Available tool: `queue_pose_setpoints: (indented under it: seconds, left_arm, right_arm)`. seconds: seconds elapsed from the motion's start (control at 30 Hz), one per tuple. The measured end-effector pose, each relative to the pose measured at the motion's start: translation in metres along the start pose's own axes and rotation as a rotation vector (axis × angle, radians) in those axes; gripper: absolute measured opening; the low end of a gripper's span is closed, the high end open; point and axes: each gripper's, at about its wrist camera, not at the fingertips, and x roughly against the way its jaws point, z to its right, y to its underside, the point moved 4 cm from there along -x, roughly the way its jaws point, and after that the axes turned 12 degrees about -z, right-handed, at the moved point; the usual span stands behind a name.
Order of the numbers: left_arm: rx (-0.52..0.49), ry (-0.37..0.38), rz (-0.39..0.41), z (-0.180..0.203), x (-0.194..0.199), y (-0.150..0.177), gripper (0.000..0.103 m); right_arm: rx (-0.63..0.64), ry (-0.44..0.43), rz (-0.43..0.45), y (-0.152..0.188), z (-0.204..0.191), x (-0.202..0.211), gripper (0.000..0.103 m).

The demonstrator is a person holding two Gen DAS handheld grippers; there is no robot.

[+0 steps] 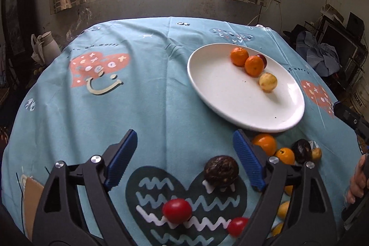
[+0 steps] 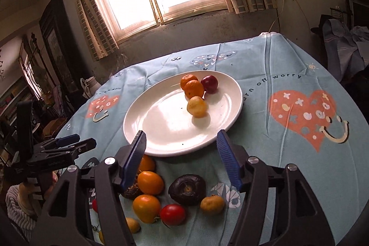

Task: Organize fruits
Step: 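Grasp a red tomato with the left tool while the right tool reaches a small yellow fruit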

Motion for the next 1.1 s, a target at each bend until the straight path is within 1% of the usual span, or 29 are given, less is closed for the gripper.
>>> queue_pose_setpoints:
  seconds: [0.1, 0.17, 0.27, 0.4, 0.53, 0.63, 0.7, 0.73, 0.8, 0.87, 0.93, 0.97, 1.1]
  left_arm:
    - [0.016, -0.036, -0.026, -0.012, 0.0, 0.021, 0.087]
    - [0.029, -0.064, -0.018, -0.021, 0.007, 0.03, 0.087]
    - [0.041, -0.053, -0.028, -0.031, 0.014, 0.046, 0.087]
    - [-0.017, -0.089, -0.074, -0.023, 0.007, 0.068, 0.087]
    - [-0.086, -0.112, -0.088, -0.007, 0.0, 0.073, 0.086]
    - [-0.106, -0.106, -0.085, -0.003, -0.002, 0.073, 0.083]
    - [-0.109, -0.094, -0.088, -0.002, -0.004, 0.071, 0.072]
    - [-0.11, -0.084, -0.095, -0.003, -0.005, 0.071, 0.069]
    - [-0.11, -0.062, -0.12, -0.003, -0.011, 0.071, 0.053]
    - [-0.114, -0.055, -0.139, -0.001, -0.016, 0.072, 0.047]
    - [-0.124, -0.046, -0.134, 0.001, -0.016, 0.072, 0.043]
    - [-0.129, -0.032, -0.136, 0.003, -0.016, 0.072, 0.037]
    - [-0.132, -0.026, -0.131, 0.005, -0.016, 0.071, 0.031]
  right_arm:
    - [-0.04, -0.022, -0.012, 0.013, 0.004, 0.006, 0.066]
    - [-0.058, -0.017, -0.02, 0.02, 0.009, 0.008, 0.066]
    - [-0.079, -0.011, -0.018, 0.023, 0.013, 0.009, 0.07]
    - [-0.086, -0.014, -0.029, 0.023, 0.015, 0.008, 0.07]
    - [-0.077, -0.008, -0.027, 0.024, 0.012, 0.008, 0.07]
    - [-0.078, -0.008, -0.028, 0.024, 0.013, 0.008, 0.07]
    - [-0.075, -0.008, -0.033, 0.025, 0.012, 0.008, 0.07]
    - [-0.073, -0.007, -0.034, 0.025, 0.012, 0.008, 0.07]
    - [-0.069, -0.005, -0.034, 0.025, 0.012, 0.008, 0.07]
    - [-0.071, -0.007, -0.034, 0.025, 0.012, 0.008, 0.07]
    - [-0.07, -0.008, -0.039, 0.026, 0.011, 0.007, 0.07]
    - [-0.068, -0.012, -0.046, 0.026, 0.011, 0.007, 0.07]
    - [-0.051, 0.005, -0.105, 0.035, 0.009, 0.002, 0.07]
